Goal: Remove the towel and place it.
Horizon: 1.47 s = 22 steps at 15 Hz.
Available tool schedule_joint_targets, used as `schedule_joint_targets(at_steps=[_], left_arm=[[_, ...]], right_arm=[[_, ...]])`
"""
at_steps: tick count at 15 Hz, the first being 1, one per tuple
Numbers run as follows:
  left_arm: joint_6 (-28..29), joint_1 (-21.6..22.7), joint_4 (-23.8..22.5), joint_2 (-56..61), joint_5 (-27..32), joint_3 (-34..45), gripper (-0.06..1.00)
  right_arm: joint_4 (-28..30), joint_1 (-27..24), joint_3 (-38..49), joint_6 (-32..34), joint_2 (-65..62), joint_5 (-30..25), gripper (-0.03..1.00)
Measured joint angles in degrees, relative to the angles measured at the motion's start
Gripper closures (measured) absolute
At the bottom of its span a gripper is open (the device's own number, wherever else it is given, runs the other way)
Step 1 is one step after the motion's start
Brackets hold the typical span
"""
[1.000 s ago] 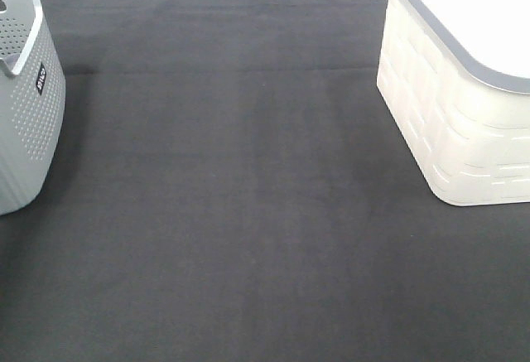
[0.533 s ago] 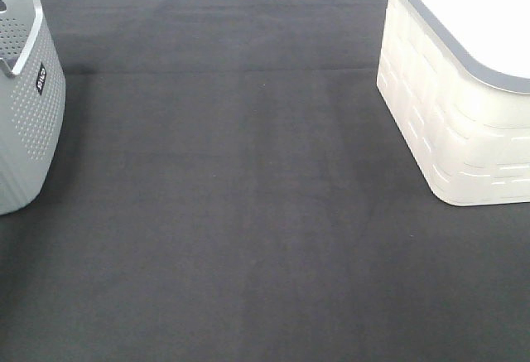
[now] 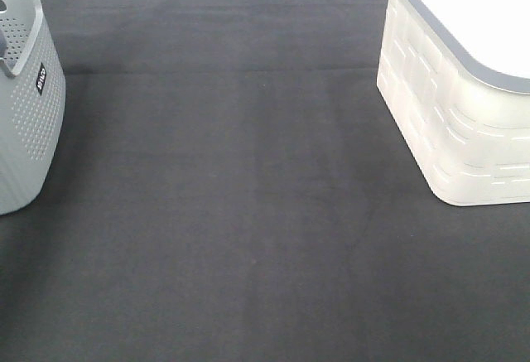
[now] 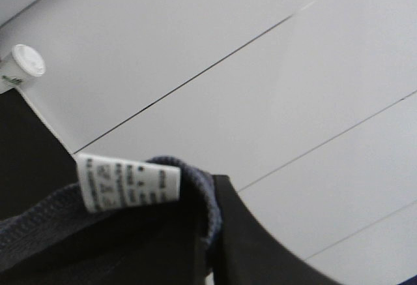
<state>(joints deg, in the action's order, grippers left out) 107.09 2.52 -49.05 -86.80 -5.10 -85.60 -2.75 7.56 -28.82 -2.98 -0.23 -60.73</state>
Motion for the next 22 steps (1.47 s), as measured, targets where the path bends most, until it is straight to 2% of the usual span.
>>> schedule_joint_targets(at_steps=[6, 7, 8, 9, 13, 14, 16, 17, 18, 20, 22], left_arm=[[-5.4, -8.5, -0.2, -4.5, -0.5, -17.8, 0.94], [-5.9, -11.7, -0.3, -8.0, -0.3, -23.4, 0.94], [-5.9, -11.7, -0.3, -8.0, -0.3, -23.4, 0.94], [-6.0, -14.8, -0.3, -11.3, -0.5, -27.7, 0.94], [-6.0, -18.6, -0.3, -16.3, -1.1, -29.5, 0.94], [-6.0, -19.4, -0.5, -17.6, -2.9, -29.5, 0.94], [-6.0, -20.5, -5.2, -19.0, -9.6, -29.3, 0.94], [-5.1, -20.6, -9.8, -19.0, -13.3, -28.5, 0.94], [-2.7, -20.6, -14.6, -19.0, -16.6, -27.3, 0.94], [5.8, -20.7, -25.0, -19.0, -19.1, -24.5, 0.94], [11.8, -20.7, -35.2, -19.1, -23.4, -22.6, 0.94]], right_arm=[[0.0, 0.0, 0.0, 0.0, 0.0, 0.0, 0.27], [0.0, 0.0, 0.0, 0.0, 0.0, 0.0, 0.27], [0.0, 0.0, 0.0, 0.0, 0.0, 0.0, 0.27], [0.0, 0.0, 0.0, 0.0, 0.0, 0.0, 0.27], [0.0, 0.0, 0.0, 0.0, 0.0, 0.0, 0.27], [0.0, 0.0, 0.0, 0.0, 0.0, 0.0, 0.27], [0.0, 0.0, 0.0, 0.0, 0.0, 0.0, 0.27], [0.0, 0.0, 0.0, 0.0, 0.0, 0.0, 0.27], [0.0, 0.0, 0.0, 0.0, 0.0, 0.0, 0.27], [0.0, 0.0, 0.0, 0.0, 0.0, 0.0, 0.27], [0.0, 0.0, 0.0, 0.0, 0.0, 0.0, 0.27]])
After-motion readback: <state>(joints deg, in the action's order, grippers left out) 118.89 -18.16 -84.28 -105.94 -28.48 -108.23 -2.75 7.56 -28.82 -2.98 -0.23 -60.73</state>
